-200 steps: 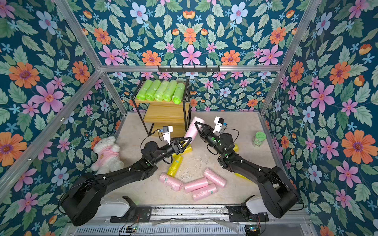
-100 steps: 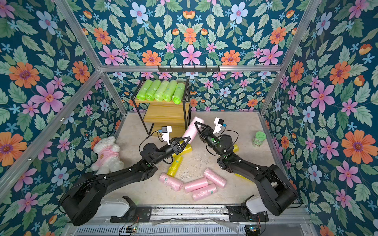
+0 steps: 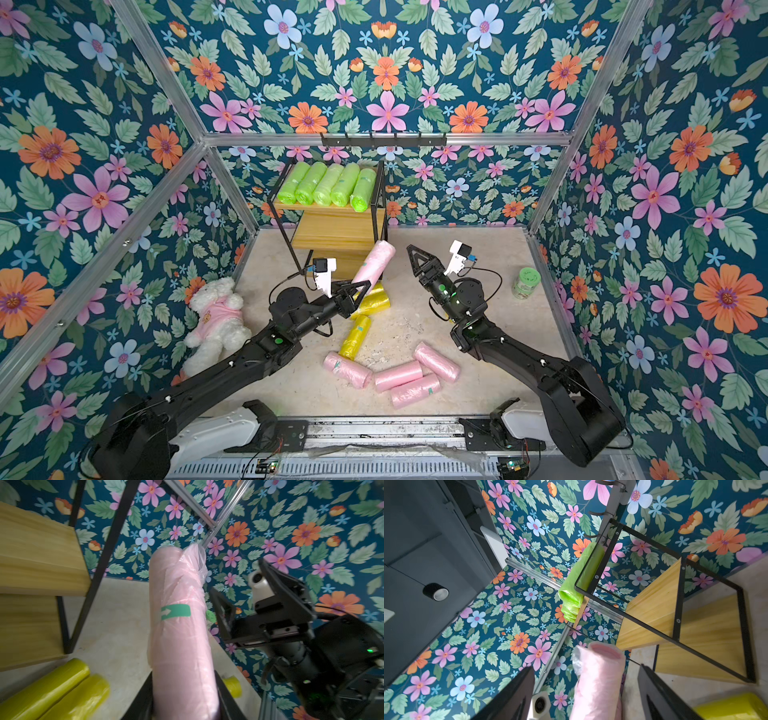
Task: Sort the rolls of trash bags by color and place them on the shelf
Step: Pick up the roll of trash bags from the center of the board, then place the roll of trash bags on the shelf.
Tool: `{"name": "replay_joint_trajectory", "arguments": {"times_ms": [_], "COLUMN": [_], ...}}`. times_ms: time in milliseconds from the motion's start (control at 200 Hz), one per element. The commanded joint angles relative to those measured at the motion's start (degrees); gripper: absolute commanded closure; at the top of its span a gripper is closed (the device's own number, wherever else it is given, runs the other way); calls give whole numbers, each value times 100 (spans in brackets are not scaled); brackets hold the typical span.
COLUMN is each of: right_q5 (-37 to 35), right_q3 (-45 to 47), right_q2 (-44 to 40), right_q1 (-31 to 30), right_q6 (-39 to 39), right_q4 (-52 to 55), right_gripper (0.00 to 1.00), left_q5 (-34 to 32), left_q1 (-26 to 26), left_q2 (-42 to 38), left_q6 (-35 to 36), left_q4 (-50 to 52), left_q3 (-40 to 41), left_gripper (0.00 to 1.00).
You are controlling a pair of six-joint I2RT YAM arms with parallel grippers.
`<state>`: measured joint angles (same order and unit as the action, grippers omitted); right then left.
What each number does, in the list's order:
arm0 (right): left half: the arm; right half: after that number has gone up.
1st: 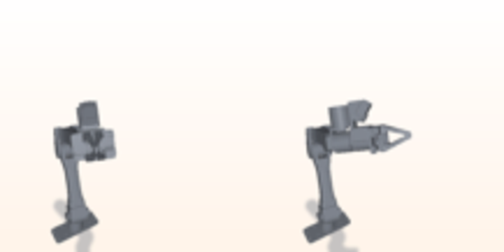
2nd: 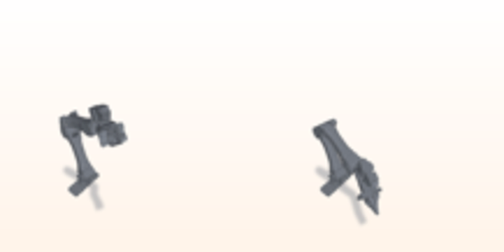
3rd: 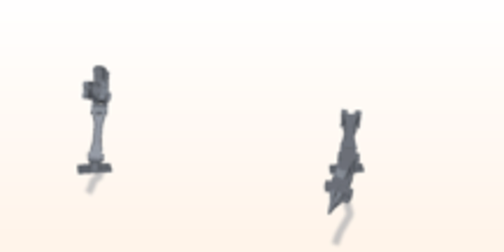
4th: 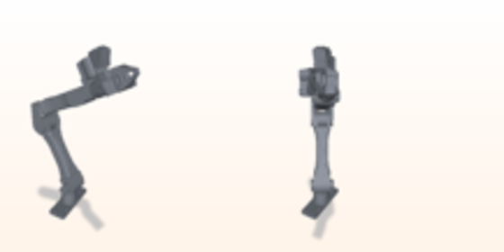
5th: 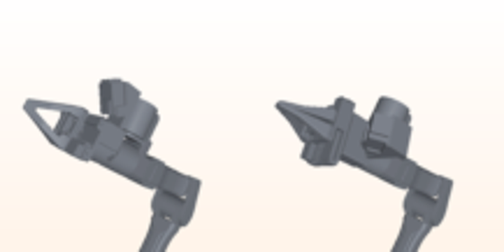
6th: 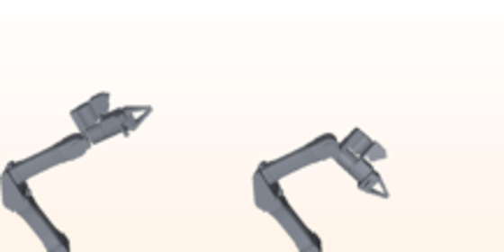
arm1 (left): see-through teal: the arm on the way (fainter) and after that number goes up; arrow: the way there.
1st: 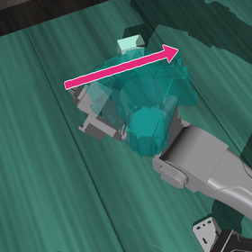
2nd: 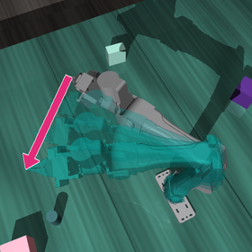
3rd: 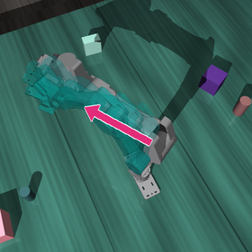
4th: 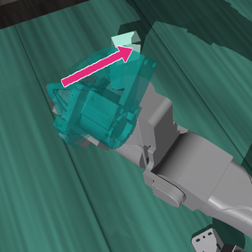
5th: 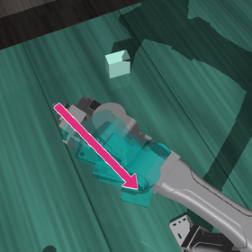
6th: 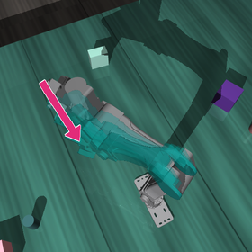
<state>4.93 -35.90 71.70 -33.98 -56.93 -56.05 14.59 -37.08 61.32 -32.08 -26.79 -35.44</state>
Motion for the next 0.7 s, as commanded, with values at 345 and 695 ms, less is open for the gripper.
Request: {"name": "replay_joint_trajectory", "arguments": {"times_ms": [345,695], "right_q5": [-469,-180], "right_q3": [-334,-572], "right_q2": [-877,-841], "right_q1": [1,-2], "right_q6": [2758,3147], "right_q4": [2225,2501], "right_gripper": [16,16], "left_q5": [-1175,-2363], "left_q1": [1624,1985], "left_q2": [-83,1000], "left_q6": [1353,2654], "left_q4": [2310,2164], "left_q3": [-941,-1749], "left_gripper": [61,58]}}
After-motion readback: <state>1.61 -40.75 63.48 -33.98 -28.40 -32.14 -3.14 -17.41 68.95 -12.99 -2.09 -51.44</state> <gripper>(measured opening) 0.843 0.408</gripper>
